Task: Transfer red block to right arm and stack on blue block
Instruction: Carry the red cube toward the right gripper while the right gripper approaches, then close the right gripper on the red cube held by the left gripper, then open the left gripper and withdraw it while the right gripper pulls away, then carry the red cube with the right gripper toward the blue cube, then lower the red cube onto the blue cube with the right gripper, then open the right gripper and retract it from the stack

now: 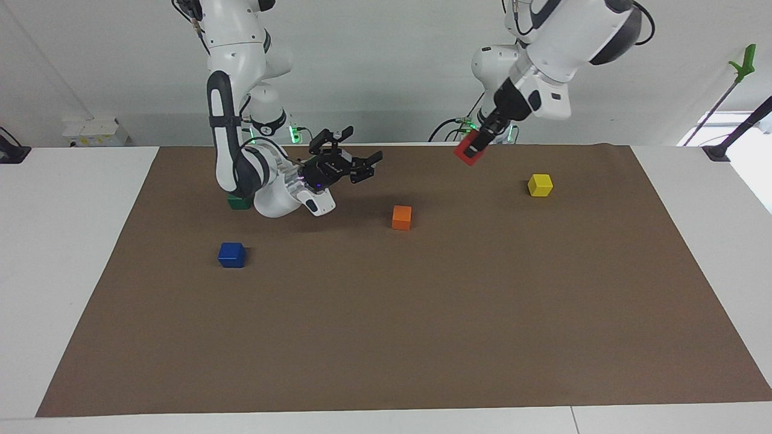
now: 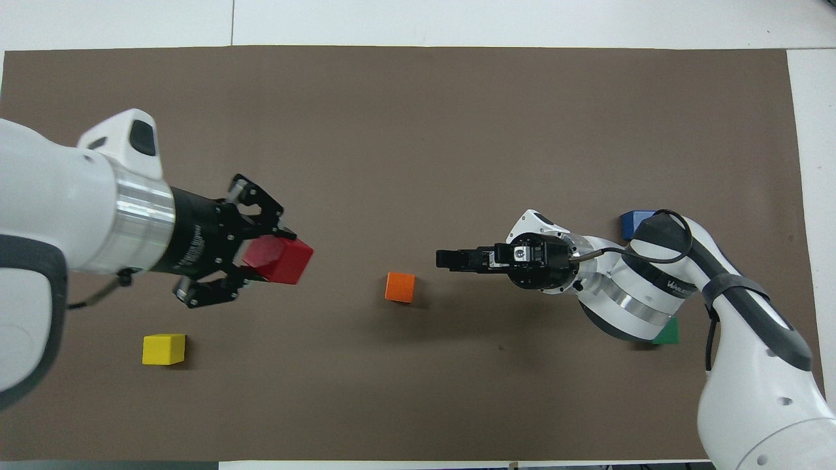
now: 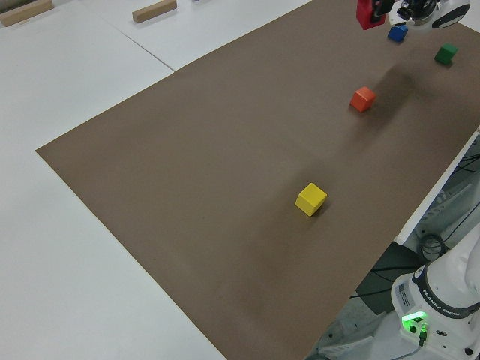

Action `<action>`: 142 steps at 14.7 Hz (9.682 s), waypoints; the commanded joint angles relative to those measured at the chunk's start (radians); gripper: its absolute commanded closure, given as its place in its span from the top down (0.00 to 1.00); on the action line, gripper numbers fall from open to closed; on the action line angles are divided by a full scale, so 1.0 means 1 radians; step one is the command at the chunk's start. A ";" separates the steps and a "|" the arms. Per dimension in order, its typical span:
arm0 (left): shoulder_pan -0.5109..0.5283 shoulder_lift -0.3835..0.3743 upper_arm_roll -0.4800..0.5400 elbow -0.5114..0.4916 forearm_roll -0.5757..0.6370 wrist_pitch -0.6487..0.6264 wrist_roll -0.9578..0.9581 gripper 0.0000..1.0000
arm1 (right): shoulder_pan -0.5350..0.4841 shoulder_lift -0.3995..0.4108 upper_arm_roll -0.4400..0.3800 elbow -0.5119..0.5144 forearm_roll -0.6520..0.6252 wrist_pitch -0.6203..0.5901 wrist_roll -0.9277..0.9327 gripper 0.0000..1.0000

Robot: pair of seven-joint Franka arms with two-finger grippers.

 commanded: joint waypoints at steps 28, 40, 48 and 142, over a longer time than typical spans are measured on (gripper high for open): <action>-0.153 -0.119 -0.080 -0.235 -0.177 0.409 -0.733 0.00 | 0.148 0.142 0.062 0.033 0.229 -0.134 -0.041 0.00; -0.074 -0.122 -0.073 -0.204 -0.164 0.340 -0.663 1.00 | 0.134 0.130 0.060 0.039 0.198 -0.108 -0.041 0.00; 0.204 -0.122 -0.073 -0.235 -0.090 0.317 0.009 1.00 | 0.102 0.038 0.059 0.039 0.196 -0.032 0.075 0.00; 0.094 0.048 0.183 0.061 0.441 -0.019 1.260 1.00 | -0.320 -0.236 0.068 0.259 -2.277 1.085 0.907 1.00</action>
